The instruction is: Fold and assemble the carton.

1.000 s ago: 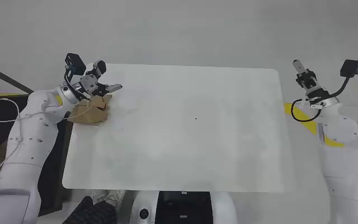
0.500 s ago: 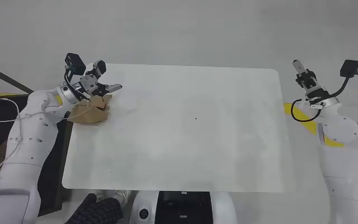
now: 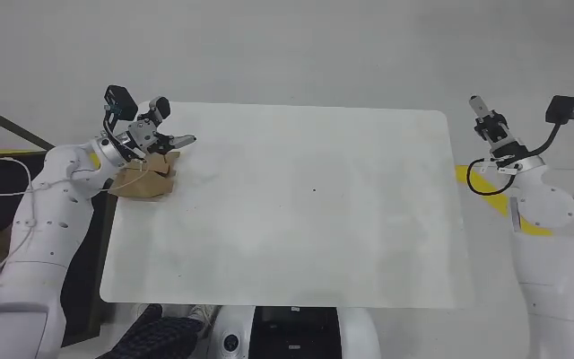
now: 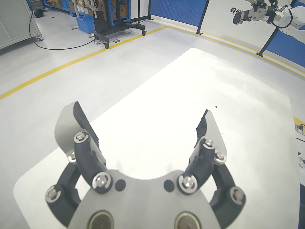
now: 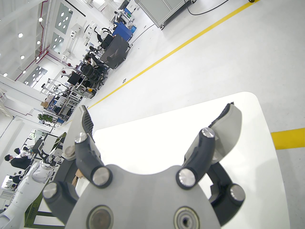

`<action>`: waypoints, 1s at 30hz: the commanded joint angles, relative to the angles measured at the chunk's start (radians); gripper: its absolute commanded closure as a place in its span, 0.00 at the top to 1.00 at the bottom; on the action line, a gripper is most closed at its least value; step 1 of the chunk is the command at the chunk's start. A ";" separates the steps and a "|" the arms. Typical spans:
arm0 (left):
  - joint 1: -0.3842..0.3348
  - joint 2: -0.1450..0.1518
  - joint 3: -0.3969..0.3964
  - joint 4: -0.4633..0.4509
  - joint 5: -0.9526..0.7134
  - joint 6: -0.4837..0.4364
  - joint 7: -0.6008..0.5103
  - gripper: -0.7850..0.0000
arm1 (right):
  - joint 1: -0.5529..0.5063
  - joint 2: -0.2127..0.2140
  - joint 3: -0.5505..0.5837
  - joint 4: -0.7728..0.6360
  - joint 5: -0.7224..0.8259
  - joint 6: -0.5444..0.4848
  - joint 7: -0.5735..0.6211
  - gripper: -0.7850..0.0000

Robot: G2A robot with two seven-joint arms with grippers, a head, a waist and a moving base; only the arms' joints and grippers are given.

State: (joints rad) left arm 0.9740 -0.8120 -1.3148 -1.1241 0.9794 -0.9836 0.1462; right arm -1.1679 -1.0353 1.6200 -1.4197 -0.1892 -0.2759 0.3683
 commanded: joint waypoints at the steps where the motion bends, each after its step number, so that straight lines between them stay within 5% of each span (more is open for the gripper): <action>1: 0.000 0.000 0.000 0.000 0.000 0.000 0.000 1.00 | 0.000 0.000 0.000 0.000 0.000 0.000 0.000 1.00; 10: -0.019 0.014 -0.076 0.169 -0.299 -0.027 -0.156 1.00 | 0.000 0.000 0.000 0.000 0.000 0.000 0.000 1.00; 30: -0.139 0.046 -0.117 0.525 -0.966 -0.022 -0.791 1.00 | 0.000 0.000 0.000 0.000 0.000 0.000 0.000 1.00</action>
State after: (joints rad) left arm 0.8398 -0.7674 -1.4309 -0.6082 0.0271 -1.0024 -0.6138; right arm -1.1679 -1.0353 1.6200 -1.4197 -0.1892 -0.2759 0.3683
